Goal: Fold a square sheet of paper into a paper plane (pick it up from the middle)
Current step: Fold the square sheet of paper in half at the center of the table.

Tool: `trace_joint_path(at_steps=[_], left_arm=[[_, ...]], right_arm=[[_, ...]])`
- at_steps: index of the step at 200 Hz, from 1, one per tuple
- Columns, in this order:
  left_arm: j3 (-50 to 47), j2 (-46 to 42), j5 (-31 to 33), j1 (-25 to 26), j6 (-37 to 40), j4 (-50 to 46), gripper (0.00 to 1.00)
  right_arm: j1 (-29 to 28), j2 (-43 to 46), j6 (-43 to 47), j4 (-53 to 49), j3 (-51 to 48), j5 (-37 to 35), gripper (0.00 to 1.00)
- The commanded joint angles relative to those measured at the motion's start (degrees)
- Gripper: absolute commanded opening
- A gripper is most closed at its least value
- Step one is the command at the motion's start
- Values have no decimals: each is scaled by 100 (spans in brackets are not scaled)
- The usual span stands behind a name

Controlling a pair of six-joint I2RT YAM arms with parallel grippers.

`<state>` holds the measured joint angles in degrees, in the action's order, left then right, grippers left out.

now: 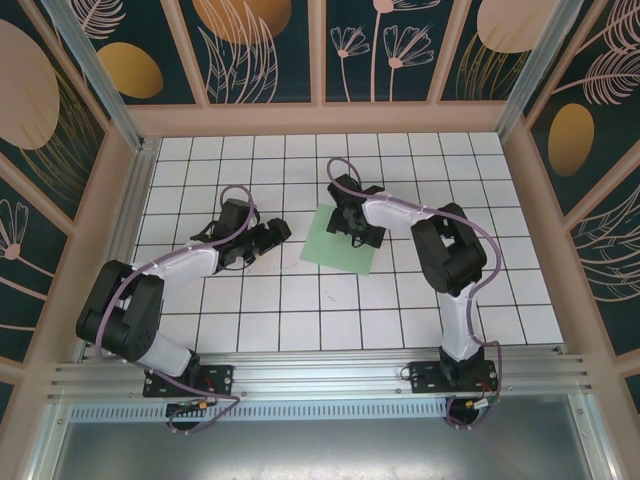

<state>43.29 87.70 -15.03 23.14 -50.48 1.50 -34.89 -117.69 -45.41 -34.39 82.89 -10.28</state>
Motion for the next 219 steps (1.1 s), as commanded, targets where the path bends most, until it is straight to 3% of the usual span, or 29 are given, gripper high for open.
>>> trace_joint_path(at_steps=[1, 67, 102, 176, 219], left_arm=[[116, 93, -128, -38, 137, 166, 86], [56, 173, -106, -40, 134, 193, 88], [66, 169, -102, -39, 152, 191, 89], [68, 191, -183, -44, 151, 218, 89], [16, 152, -422, -44, 23, 413, 89]], right_arm=[[-83, -301, -198, -307, 395, -442, 99], [-182, -686, 192, -443, 348, -420, 99], [-171, -771, 510, -518, 86, -371, 92], [-150, -513, 674, -190, 26, -115, 68], [47, 266, 680, 1063, -455, 914, 48]])
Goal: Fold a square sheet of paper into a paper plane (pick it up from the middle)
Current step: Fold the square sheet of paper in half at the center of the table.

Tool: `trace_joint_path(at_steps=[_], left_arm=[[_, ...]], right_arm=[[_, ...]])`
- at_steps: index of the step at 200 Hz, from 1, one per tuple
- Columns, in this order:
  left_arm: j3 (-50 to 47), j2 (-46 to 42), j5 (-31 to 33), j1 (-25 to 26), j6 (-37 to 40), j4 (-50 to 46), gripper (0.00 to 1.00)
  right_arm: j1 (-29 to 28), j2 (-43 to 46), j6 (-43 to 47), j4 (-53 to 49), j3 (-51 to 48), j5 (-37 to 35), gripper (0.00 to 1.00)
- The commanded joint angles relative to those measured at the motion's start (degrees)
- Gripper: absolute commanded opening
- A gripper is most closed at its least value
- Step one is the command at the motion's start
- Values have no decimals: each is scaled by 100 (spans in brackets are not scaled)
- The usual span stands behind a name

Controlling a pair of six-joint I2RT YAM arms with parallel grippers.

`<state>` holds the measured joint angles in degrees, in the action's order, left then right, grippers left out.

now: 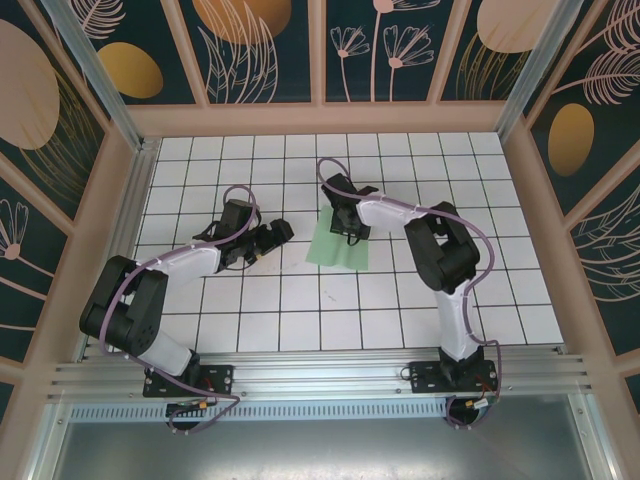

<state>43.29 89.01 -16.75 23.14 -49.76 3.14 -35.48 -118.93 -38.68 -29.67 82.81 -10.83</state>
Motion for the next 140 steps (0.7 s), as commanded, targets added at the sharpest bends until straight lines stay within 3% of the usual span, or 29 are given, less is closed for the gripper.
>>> trace_joint_path(at_steps=[1, 64, 108, 140], left_arm=[[14, 20, -258, -45, -50, 262, 89], [-246, 28, -657, -46, -498, 991, 90], [-387, -14, -931, -46, -740, 1552, 91], [-625, 42, -1655, -46, -1203, 2861, 93]], right_arm=[[113, 416, 4, 623, -466, 969, 47], [637, 1838, -216, 3310, -2036, 3201, 27], [887, 2141, -399, 4514, -2639, 4388, 27], [1071, 2107, -869, 5608, -2998, 5539, 27]])
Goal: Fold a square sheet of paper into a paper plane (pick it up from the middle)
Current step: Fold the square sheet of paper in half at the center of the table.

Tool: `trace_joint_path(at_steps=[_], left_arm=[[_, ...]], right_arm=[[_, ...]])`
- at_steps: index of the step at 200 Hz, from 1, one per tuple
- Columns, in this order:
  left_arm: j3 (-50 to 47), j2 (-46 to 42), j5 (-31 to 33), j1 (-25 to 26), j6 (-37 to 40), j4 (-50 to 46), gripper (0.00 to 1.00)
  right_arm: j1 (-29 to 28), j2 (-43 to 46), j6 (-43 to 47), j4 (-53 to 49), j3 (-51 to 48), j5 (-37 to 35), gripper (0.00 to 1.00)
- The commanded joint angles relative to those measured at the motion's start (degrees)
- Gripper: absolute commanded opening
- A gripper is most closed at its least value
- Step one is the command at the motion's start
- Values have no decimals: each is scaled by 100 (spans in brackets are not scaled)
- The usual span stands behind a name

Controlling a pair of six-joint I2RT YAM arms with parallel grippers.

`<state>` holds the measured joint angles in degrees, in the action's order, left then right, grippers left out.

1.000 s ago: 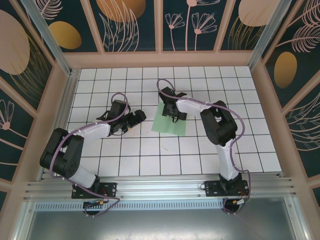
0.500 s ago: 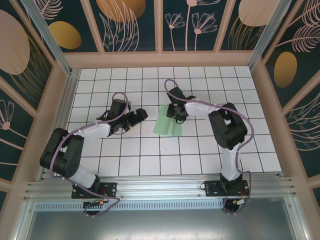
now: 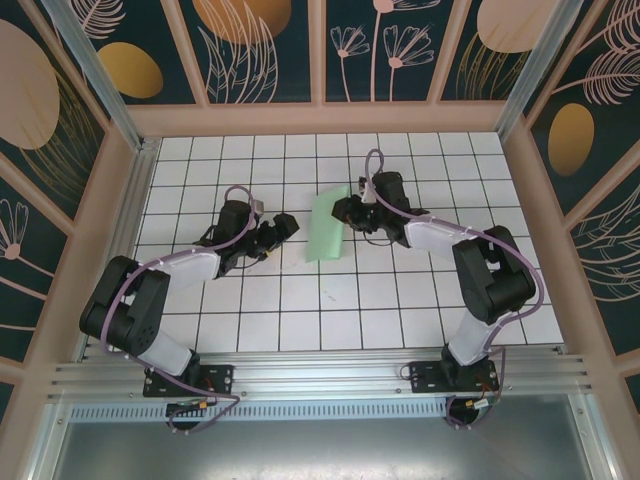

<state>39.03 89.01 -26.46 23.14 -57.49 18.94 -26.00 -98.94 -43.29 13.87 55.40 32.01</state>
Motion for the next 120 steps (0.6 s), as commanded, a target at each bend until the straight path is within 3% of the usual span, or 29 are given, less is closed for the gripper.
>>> trace_joint_path(at_steps=[1, 32, 55, 84, 106, 120], left_arm=[[-201, 44, -698, -46, -438, 1324, 93], [-185, -5, -963, -47, -413, 1729, 96], [-175, 43, -1294, -55, -523, 2208, 93], [-237, 130, -1544, -55, -915, 3111, 77], [-257, 127, -1423, -55, -938, 3184, 59], [-298, 125, -1404, -53, -922, 3197, 54]], right_arm=[[126, 109, -413, 1274, -257, 1299, 27], [241, 176, -770, 1806, -319, 2024, 27], [331, 189, -1079, 2111, -333, 2474, 27], [339, 234, -1245, 2240, -337, 2678, 27], [350, 254, -1354, 2366, -375, 2705, 27], [350, 258, -1435, 2461, -405, 2697, 27]])
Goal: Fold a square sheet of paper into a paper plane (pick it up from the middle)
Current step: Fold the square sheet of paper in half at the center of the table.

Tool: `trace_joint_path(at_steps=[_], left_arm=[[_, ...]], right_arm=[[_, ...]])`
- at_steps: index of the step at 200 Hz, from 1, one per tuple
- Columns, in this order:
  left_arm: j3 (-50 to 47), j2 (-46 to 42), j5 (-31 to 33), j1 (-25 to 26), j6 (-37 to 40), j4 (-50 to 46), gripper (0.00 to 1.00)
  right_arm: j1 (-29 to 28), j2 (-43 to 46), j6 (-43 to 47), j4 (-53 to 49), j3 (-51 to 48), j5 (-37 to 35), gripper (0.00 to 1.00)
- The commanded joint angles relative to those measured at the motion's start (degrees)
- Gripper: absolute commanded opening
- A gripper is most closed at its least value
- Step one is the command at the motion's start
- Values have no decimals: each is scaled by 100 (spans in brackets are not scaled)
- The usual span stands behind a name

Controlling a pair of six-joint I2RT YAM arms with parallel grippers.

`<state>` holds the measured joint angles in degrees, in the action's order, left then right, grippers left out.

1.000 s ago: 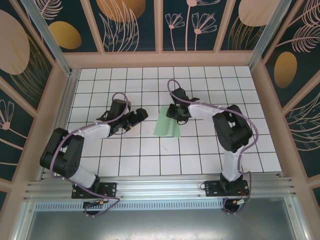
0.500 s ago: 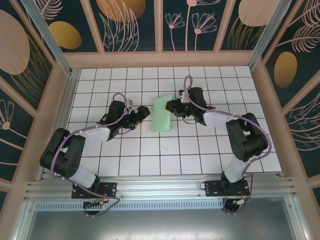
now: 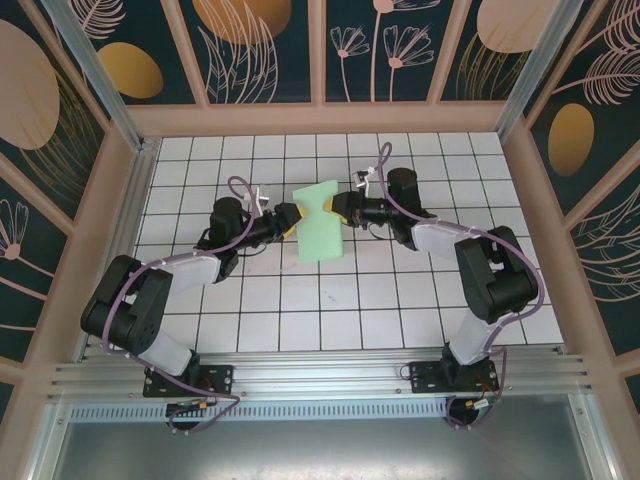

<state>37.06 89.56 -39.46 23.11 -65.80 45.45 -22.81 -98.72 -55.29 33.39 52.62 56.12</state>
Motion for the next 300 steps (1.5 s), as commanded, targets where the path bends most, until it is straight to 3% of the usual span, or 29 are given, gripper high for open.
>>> trace_joint_path(at_steps=[1, 44, 70, 95, 172, 260, 300], left_arm=[[-102, 70, -100, -52, -96, 545, 53], [-207, 44, -32, -49, -182, 818, 25], [-179, 100, 71, -39, 27, 500, 9], [-96, 208, 211, 13, 320, 60, 0], [710, 800, 1041, 475, 1139, -1711, 0], [1255, 1131, 1678, 818, 1048, -2198, 0], [1407, 1125, 1797, 896, 1068, -2364, 0]], right_arm=[[35, 237, -240, 515, -128, 286, 27], [57, 190, -265, 562, -200, 263, 29], [47, 130, 273, -15, -234, 28, 40], [11, -42, 767, -799, -174, -319, 41], [-7, -522, 1346, -1900, -184, -1378, 50], [257, 7, 1267, -2333, -541, -1779, 73], [415, 380, 1421, -2517, -678, -1833, 77]])
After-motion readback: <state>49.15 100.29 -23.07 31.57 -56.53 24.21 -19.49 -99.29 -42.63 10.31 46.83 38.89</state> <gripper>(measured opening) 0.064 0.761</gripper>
